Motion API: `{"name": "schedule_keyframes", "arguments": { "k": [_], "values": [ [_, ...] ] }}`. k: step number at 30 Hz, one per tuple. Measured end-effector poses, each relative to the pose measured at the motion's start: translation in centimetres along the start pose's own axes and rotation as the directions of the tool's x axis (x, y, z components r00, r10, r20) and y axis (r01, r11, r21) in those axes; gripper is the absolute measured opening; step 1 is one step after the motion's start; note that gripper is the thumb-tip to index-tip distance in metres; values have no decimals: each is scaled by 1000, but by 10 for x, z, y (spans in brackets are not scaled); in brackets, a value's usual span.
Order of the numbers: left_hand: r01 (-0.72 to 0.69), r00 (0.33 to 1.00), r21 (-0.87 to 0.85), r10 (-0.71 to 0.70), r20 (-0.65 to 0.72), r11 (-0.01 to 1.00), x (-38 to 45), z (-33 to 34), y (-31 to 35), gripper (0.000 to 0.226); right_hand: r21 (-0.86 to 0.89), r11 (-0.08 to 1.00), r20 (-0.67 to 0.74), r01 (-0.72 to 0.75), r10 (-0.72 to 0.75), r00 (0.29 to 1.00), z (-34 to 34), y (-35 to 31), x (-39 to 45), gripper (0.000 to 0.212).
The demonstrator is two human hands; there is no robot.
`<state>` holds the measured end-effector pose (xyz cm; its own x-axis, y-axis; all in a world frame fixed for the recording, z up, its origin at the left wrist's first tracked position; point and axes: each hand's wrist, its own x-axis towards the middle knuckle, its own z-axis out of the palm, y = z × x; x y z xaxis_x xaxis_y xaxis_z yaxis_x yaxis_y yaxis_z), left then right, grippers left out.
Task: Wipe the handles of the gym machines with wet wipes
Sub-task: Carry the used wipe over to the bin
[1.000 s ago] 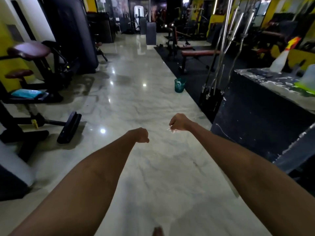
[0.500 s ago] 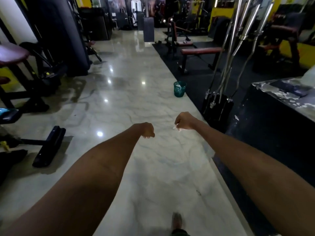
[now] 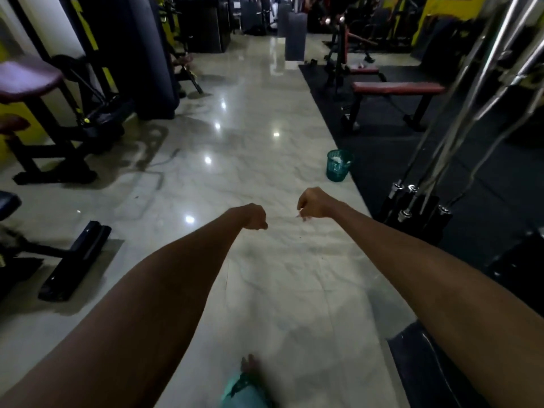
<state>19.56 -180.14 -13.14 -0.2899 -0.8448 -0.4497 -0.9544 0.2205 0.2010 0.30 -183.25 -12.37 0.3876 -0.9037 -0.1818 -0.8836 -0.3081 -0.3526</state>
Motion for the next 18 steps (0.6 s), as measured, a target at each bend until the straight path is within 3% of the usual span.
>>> {"name": "schedule_keyframes", "arguments": {
  "k": [7, 14, 18],
  "values": [
    [20, 1000, -50, -19, 22, 999, 145, -61, -66, 32, 74, 997, 99, -33, 26, 995, -16, 42, 170, 20],
    [-38, 998, 100, 44, -54, 994, 289, -161, -106, 41, 48, 998, 43, -33, 31, 999, -69, 78, 319, 24],
    [-99, 995, 162, 98, 16, 982, 363, -186, -122, 40, 30, 999, 69, -42, 39, 997, -80, 104, 393, 25]
  ]
}}
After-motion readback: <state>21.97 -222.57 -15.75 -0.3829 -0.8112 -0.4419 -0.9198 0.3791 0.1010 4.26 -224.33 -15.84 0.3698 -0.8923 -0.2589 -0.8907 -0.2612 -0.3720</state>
